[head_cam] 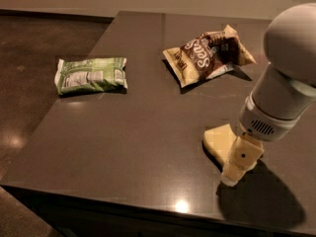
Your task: Move sponge near brown chip bag
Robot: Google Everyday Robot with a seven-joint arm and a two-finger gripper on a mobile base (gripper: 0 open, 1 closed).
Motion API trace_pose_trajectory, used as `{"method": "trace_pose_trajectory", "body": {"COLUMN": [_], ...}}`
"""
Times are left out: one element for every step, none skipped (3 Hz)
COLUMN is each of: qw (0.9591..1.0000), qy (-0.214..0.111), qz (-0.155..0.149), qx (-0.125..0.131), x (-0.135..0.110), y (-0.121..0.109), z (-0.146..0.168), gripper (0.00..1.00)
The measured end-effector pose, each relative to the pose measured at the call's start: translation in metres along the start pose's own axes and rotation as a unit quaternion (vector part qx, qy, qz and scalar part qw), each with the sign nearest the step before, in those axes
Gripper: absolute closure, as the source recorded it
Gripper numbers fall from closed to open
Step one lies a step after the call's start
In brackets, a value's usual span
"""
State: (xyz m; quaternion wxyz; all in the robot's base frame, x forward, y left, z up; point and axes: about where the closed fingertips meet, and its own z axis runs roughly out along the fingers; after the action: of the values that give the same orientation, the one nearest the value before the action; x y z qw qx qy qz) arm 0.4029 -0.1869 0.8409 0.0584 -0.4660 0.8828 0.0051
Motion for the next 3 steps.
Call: {"method": "trace_pose_trajectory", "body": {"qw": [0.9999,0.9999,0.9999], "qy": [0.005,0.007,0.011], "qz": [-0.005,-0.003,0.001], "qx": [-0.010,-0.012,-0.009], "x": [-0.005,-0.006,-0.010], "y": [0.008,0.010,0.006], "z": [0.006,0.007,-0.005], "gripper": [0.23,0.45,0.76]}}
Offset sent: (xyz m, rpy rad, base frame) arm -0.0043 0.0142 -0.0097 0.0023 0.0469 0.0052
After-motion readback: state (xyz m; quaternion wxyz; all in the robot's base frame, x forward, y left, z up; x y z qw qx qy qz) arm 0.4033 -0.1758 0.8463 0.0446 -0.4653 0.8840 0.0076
